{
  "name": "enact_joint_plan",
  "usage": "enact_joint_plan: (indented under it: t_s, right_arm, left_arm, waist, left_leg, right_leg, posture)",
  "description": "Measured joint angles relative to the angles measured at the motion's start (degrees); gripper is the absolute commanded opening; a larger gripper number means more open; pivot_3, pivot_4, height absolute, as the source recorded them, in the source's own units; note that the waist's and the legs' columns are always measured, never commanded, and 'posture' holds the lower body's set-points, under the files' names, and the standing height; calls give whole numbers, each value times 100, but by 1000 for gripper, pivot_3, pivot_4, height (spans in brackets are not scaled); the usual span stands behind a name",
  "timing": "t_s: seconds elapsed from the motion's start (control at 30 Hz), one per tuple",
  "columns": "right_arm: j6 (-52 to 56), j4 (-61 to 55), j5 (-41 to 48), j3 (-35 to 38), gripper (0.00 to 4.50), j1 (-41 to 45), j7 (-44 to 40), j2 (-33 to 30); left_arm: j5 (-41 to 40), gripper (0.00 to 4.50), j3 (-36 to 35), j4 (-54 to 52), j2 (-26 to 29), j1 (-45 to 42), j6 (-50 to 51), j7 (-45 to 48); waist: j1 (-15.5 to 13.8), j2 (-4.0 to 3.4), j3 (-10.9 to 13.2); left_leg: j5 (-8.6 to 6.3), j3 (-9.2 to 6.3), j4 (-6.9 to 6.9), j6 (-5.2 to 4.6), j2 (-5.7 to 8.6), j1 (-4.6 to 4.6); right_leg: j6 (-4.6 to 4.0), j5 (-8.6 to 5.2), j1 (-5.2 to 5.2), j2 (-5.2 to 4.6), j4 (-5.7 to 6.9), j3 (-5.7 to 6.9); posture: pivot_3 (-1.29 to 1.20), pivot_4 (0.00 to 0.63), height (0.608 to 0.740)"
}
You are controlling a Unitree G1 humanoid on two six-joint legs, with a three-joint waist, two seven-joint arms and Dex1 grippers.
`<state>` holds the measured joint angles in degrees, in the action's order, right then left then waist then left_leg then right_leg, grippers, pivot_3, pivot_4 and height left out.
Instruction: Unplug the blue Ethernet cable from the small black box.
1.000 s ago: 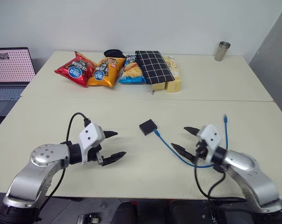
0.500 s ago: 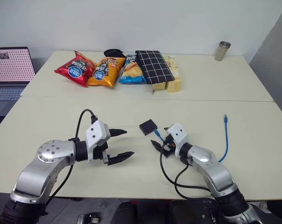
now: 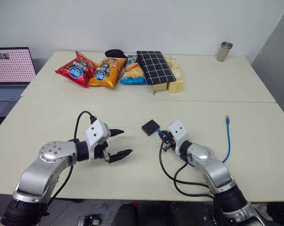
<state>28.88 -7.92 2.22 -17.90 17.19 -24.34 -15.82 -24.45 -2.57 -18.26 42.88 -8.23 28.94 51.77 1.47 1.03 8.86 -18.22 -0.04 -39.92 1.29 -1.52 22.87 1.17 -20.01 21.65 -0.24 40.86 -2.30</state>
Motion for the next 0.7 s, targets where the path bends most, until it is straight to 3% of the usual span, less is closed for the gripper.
enact_joint_plan:
  t_s: [0.2, 0.43, 0.57, 0.7]
  right_arm:
    - [-1213, -165, -326, -208, 126, 182, -896, -913]
    - [-4176, 203, -1058, -512, 118, 788, -1469, -1675]
    - [-5417, 578, -1262, -583, 113, 1036, -1568, -1746]
    - [-6083, 871, -1347, -583, 113, 1129, -1565, -1746]
  left_arm:
    - [-766, 4500, -223, 437, -568, -461, 987, -305]
    - [-2060, 4500, -579, 514, -829, -956, 2272, -370]
    - [-2466, 4500, -623, 520, -819, -1067, 2596, -323]
    - [-2710, 3807, -684, 520, -799, -1065, 2741, -260]
  waist:
    - [31, 4, 3]
    - [41, 4, 3]
    - [41, 4, 3]
    - [39, 4, 3]
  left_leg:
    - [0, 0, -1, 0, -7, 7]
    - [0, 1, -5, 1, -9, 5]
    - [1, 2, -5, 1, -9, 5]
    - [1, 1, -6, 2, -10, 5]
  right_leg:
    - [0, 0, 7, 3, 0, 4]
    - [0, 0, 6, 5, 0, 4]
    - [0, 0, 5, 4, 0, 2]
    - [0, 0, 5, 4, -1, 2]
  posture:
    - [0, 150, 740]
    - [0, 150, 740]
    - [0, 150, 740]
    - [0, 150, 740]
